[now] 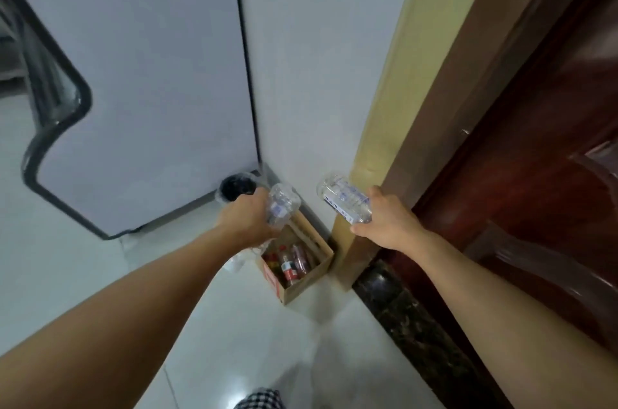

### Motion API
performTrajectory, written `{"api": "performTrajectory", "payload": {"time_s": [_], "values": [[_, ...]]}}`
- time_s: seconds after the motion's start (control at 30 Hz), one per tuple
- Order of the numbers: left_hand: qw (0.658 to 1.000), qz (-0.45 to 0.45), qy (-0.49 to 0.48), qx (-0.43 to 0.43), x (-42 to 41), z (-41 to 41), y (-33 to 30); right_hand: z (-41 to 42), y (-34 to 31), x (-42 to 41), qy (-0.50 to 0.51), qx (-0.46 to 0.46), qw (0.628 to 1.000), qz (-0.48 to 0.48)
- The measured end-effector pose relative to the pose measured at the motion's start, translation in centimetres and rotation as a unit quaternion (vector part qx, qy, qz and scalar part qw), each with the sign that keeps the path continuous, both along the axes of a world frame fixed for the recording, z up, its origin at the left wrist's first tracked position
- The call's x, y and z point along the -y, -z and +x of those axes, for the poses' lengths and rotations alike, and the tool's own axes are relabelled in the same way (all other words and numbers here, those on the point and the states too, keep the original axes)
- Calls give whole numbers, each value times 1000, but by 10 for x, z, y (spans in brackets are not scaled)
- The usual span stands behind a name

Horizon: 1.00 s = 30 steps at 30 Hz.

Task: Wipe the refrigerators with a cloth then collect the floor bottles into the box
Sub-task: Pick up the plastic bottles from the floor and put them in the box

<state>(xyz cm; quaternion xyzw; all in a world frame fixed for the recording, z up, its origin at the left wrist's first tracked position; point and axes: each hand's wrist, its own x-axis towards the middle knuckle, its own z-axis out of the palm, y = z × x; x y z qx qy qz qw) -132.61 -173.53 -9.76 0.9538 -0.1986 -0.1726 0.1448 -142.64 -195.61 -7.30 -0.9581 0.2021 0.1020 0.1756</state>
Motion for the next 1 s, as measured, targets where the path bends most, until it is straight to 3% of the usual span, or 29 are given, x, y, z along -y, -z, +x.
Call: {"api": "performTrajectory", "payload": {"time_s": [0.23, 0.5, 0.73, 1.0], "values": [[994, 26, -108, -7, -21, 23, 38, 77, 42, 0, -100, -38, 994, 20], [973, -2, -213, -91, -7, 83, 117, 153, 123, 6, -113, -93, 989, 21], [944, -32, -290, -155, 24, 110, 229, 179, 246, 24, -86, -176, 980, 38], [907, -62, -370, -193, 79, 142, 407, 208, 424, 34, -53, -221, 971, 73]]}}
